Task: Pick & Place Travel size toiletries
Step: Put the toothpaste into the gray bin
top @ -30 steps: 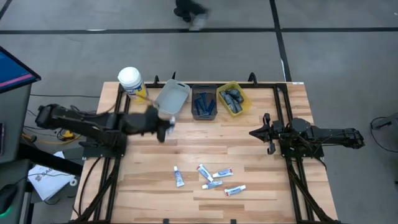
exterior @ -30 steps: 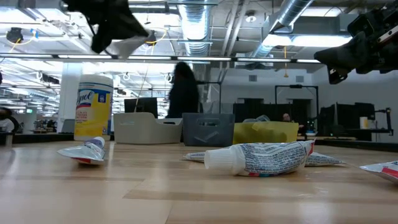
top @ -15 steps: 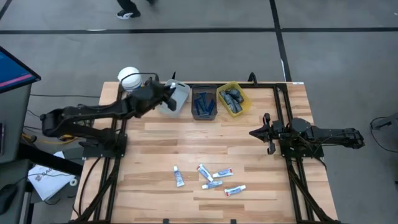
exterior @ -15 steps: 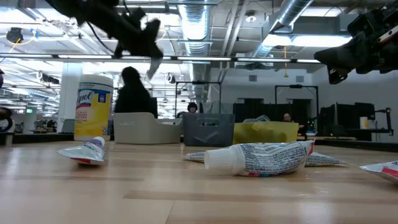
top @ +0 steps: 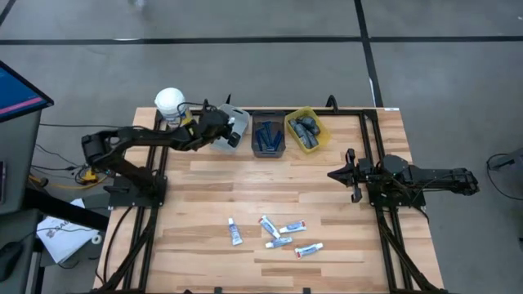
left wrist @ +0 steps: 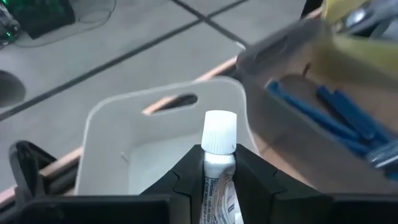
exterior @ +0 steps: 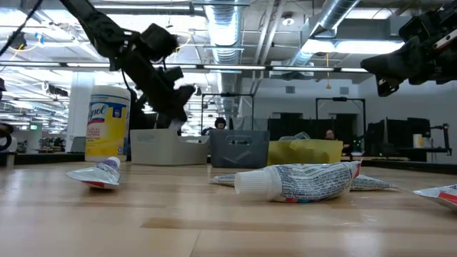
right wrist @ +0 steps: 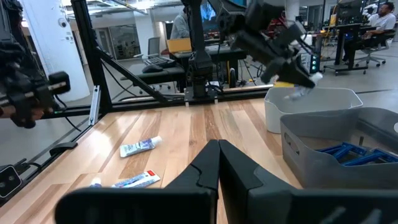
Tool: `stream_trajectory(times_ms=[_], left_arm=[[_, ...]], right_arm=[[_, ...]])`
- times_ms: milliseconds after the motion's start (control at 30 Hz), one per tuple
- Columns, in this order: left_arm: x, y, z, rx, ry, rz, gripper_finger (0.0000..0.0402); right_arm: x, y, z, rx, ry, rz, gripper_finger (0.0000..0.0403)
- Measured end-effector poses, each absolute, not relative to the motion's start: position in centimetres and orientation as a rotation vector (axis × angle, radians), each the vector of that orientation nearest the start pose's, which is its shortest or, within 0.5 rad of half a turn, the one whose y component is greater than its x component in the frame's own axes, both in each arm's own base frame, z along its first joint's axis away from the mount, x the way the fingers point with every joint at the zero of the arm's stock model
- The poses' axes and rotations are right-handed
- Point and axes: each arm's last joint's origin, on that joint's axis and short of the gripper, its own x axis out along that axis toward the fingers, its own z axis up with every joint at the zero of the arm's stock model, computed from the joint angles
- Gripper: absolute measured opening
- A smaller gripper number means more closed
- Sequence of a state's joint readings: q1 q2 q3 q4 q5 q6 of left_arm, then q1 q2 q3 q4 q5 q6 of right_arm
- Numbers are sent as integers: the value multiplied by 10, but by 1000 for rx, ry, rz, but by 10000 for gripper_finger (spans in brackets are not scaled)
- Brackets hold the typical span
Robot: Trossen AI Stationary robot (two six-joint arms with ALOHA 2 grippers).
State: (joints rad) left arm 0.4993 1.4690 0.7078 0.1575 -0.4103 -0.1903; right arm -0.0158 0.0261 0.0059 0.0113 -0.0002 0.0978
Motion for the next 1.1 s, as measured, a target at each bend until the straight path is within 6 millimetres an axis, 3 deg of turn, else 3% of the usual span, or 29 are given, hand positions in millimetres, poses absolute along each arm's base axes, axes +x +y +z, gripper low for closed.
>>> stream_trajectory(times_ms=[333,800,967,1100], left_arm=[[256,151,159,-219,646,899,67],[257,151,157,-212,655,886,105],[254,149,171,-132,645,836,152],[247,141,203,-105,531,788,200]], right_arm=[[99,-2,164,98,9,-16,0],[99,-2,164,98,8,-16,0],[99,-2,164,98,8,-16,0],[99,-2,165,98,8,-16,0]])
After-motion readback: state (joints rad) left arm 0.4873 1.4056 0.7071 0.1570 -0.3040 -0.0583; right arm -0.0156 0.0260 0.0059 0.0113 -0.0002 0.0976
